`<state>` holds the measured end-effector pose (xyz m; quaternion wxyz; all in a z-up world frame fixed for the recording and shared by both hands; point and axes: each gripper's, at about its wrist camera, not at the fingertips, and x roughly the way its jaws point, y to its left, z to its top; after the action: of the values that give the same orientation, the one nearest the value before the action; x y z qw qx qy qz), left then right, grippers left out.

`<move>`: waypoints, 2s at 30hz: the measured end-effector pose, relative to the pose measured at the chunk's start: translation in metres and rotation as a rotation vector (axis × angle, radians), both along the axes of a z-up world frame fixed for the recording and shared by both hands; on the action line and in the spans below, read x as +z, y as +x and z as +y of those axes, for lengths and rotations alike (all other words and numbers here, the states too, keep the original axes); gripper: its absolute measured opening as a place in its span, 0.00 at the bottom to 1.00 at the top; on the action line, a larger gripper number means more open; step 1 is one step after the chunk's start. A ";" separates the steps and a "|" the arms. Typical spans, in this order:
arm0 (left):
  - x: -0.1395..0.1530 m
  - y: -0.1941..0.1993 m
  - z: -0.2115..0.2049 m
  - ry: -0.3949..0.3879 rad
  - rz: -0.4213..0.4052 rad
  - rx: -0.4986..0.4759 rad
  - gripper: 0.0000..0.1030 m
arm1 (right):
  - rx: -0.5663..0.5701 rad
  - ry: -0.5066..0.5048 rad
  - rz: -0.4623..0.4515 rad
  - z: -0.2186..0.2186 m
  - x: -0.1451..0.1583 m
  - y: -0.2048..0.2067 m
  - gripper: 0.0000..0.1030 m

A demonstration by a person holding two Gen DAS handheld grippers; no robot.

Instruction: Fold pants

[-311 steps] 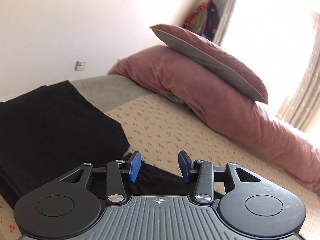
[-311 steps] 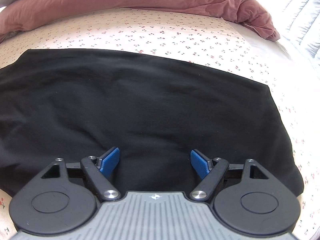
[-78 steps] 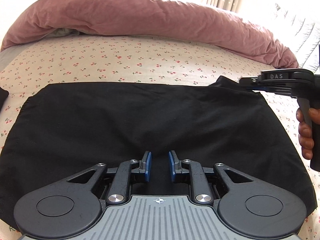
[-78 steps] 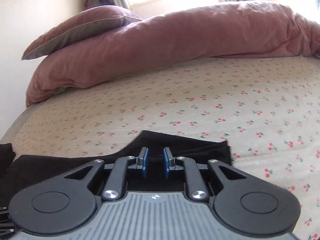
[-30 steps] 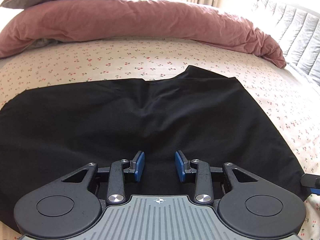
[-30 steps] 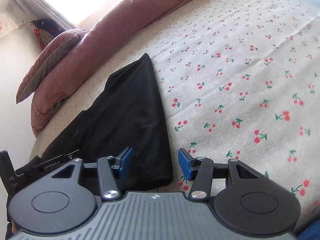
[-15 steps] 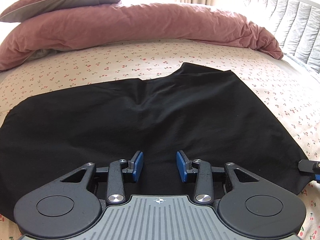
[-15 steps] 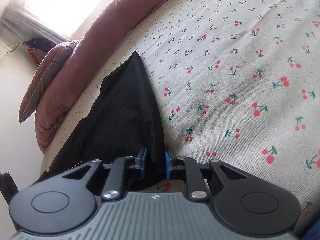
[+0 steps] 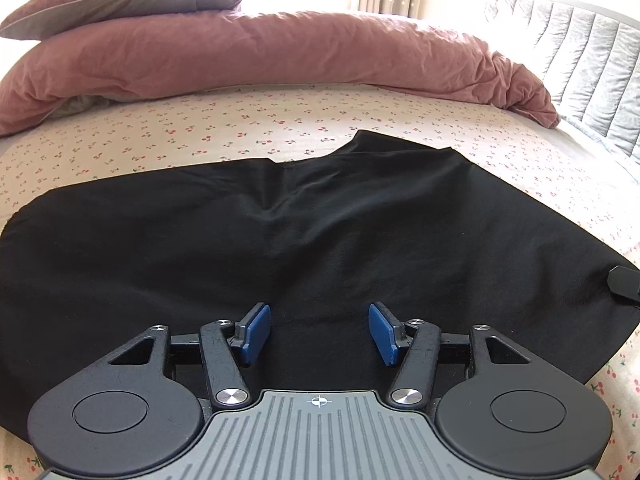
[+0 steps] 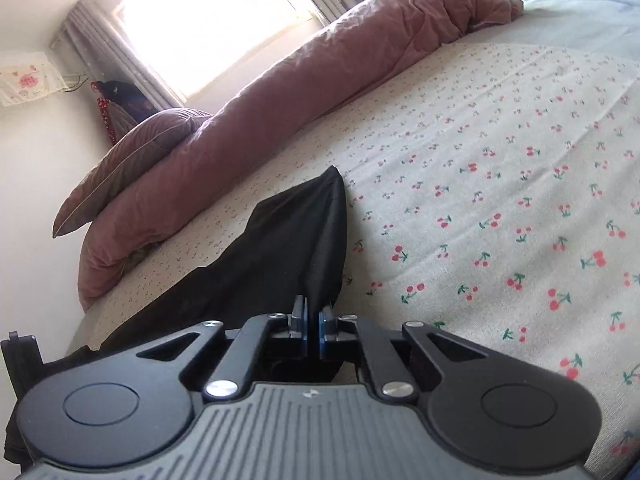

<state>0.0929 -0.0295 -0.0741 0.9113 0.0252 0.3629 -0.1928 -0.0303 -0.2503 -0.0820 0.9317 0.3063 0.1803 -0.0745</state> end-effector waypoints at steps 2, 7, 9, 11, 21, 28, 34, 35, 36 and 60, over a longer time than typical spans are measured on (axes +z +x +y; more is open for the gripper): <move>0.002 0.005 0.009 -0.042 0.019 0.039 0.53 | 0.002 -0.068 -0.023 0.012 0.013 0.002 0.07; 0.002 0.010 0.018 -0.063 0.032 0.054 0.53 | 0.017 -0.148 -0.079 0.034 0.033 0.010 0.06; 0.005 0.010 0.022 -0.059 0.023 0.065 0.53 | 0.030 -0.192 -0.096 0.045 0.042 0.015 0.06; 0.007 0.013 0.030 -0.091 0.035 0.075 0.53 | 0.043 -0.239 -0.113 0.057 0.050 0.017 0.06; 0.032 0.029 0.109 -0.302 0.050 0.168 0.55 | 0.190 -0.519 -0.192 0.140 0.072 0.042 0.06; 0.045 0.041 0.194 -0.469 0.028 0.251 0.56 | 0.388 -0.677 -0.180 0.215 0.060 0.063 0.06; 0.024 0.059 0.224 -0.549 0.150 0.292 0.52 | 0.608 -0.759 -0.047 0.272 0.015 0.082 0.05; 0.021 0.060 0.225 -0.541 0.160 0.293 0.52 | 0.614 -0.771 -0.036 0.276 0.010 0.084 0.05; 0.020 0.061 0.227 -0.540 0.161 0.289 0.52 | 0.613 -0.777 -0.035 0.279 0.007 0.085 0.05; 0.025 0.066 0.264 -0.327 0.137 0.346 0.36 | 0.874 -0.744 -0.008 0.325 0.011 0.096 0.38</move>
<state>0.1591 0.2341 -0.0491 0.8960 -0.1984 0.3866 -0.0914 0.0652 0.0746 -0.0712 0.9217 -0.1449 0.2484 0.2603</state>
